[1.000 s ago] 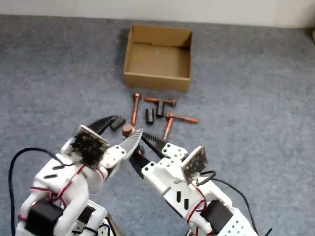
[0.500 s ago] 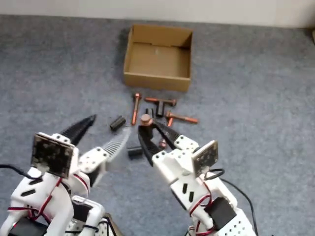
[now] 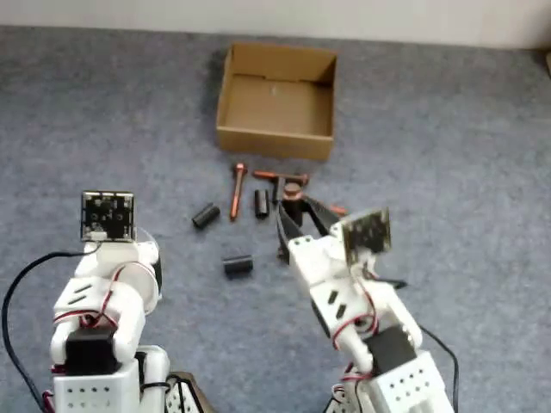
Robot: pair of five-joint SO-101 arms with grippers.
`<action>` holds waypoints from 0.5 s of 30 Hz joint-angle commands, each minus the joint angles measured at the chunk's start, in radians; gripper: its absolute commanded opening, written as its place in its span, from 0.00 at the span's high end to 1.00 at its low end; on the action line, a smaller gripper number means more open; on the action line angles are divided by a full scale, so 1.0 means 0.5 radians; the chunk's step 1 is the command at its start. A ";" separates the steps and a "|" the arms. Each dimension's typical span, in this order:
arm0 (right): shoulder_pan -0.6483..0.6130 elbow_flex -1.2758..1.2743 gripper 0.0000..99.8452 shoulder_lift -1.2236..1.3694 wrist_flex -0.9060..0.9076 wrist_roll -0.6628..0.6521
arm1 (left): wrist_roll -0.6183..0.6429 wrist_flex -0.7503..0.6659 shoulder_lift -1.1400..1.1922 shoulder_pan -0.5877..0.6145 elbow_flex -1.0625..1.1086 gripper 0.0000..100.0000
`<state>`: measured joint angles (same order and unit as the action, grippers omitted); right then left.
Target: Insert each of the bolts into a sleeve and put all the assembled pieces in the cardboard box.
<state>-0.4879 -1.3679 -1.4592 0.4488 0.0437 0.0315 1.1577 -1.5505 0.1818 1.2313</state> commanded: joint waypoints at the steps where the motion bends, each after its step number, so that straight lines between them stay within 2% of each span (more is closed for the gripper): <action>1: 0.029 0.526 1.00 0.597 -0.017 0.009 | -0.006 -0.064 -0.014 0.011 0.146 1.00; 7: 0.097 1.382 1.00 1.576 -0.017 -0.098 | -0.006 -0.126 -0.014 0.017 0.259 1.00; 10: 0.140 1.794 0.99 2.036 -0.017 -0.101 | -0.006 -0.239 -0.014 0.020 0.330 1.00; 15: 0.158 2.420 0.99 2.705 -0.017 -0.095 | -0.006 -0.261 -0.014 0.020 0.339 1.00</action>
<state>-0.4266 -0.3782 -0.2516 0.4488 0.0084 0.0315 1.0564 -1.5489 0.1818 1.4047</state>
